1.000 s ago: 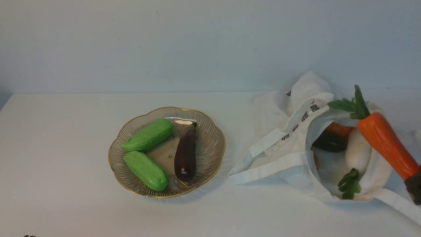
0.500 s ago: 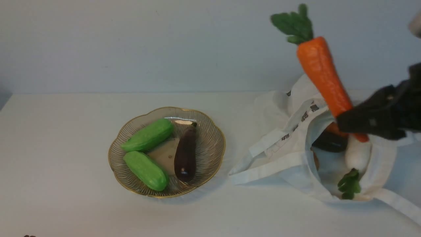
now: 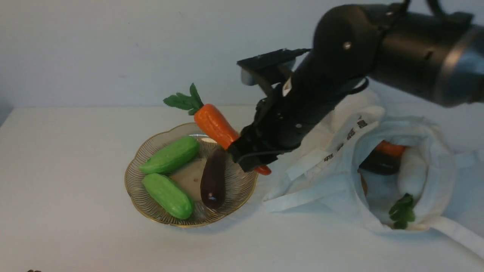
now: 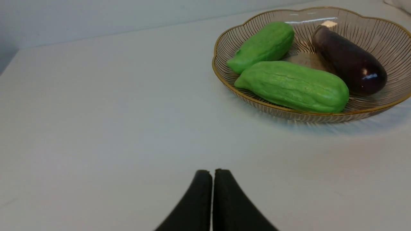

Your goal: Take vegetables from cloth bag on white table place on plate.

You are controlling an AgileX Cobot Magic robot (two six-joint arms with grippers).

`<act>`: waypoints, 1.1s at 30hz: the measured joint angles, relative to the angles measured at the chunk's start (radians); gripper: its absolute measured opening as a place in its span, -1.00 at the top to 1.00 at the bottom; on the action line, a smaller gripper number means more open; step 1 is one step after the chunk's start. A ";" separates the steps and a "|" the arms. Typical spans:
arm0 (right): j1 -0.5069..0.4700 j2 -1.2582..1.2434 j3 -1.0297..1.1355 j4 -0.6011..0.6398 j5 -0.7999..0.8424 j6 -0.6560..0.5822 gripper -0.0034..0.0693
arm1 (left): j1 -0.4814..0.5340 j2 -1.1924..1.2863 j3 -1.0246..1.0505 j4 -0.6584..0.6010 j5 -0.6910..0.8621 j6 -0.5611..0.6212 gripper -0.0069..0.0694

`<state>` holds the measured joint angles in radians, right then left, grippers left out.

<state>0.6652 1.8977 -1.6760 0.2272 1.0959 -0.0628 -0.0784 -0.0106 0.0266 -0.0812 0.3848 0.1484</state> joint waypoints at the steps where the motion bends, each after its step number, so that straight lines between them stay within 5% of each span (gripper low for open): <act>1: 0.002 0.014 -0.012 -0.008 -0.001 0.011 0.38 | 0.000 0.000 0.000 0.000 0.000 0.000 0.84; 13: 0.008 0.275 -0.215 -0.156 -0.019 0.197 0.21 | 0.000 0.000 0.000 0.000 0.000 0.000 0.84; 20: 0.008 0.288 -0.221 -0.174 -0.028 0.240 -0.54 | 0.000 0.000 0.000 0.000 0.000 0.000 0.84; 23: 0.008 0.272 -0.222 -0.187 0.001 0.232 -0.64 | 0.000 0.000 0.000 0.000 0.000 0.000 0.84; 27: 0.008 0.218 -0.225 -0.251 0.046 0.222 -0.52 | 0.000 0.000 0.000 0.000 0.000 0.000 0.84; 33: 0.008 -0.025 -0.230 -0.385 0.106 0.240 0.51 | 0.000 0.000 0.000 0.000 0.000 0.000 0.84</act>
<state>0.6733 1.8725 -1.9057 -0.1575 1.2016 0.1774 -0.0784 -0.0106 0.0266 -0.0812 0.3848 0.1484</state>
